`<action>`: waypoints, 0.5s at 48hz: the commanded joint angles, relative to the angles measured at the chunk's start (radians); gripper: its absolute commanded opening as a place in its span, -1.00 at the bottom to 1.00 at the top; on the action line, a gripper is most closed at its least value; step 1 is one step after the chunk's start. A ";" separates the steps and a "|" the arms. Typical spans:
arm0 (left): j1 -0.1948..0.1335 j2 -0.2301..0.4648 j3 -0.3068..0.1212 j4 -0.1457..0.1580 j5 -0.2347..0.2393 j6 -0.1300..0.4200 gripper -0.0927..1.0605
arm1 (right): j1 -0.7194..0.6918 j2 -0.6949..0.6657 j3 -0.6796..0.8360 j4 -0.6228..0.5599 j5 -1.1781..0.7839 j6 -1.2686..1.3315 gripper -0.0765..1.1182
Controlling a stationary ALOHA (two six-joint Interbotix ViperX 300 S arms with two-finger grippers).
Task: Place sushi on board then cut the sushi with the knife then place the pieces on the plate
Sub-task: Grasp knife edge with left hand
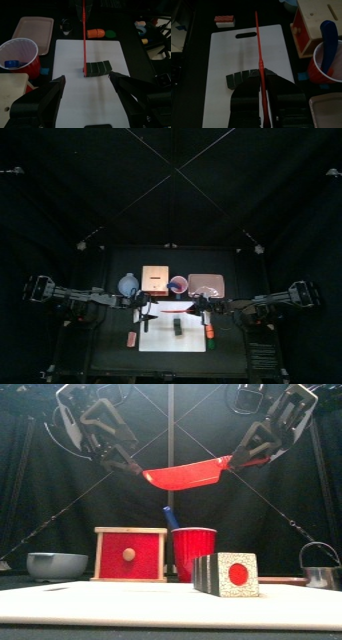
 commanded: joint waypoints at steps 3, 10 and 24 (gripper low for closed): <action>0.006 0.055 -0.044 0.003 0.003 0.002 0.90 | -0.003 0.006 -0.023 -0.002 -0.008 -0.002 -0.20; 0.006 0.109 -0.060 0.003 -0.003 0.003 0.89 | -0.003 0.023 -0.031 0.000 -0.008 -0.003 -0.20; 0.023 0.193 -0.106 0.029 -0.003 0.005 0.89 | -0.005 0.040 -0.035 -0.002 -0.009 -0.002 -0.20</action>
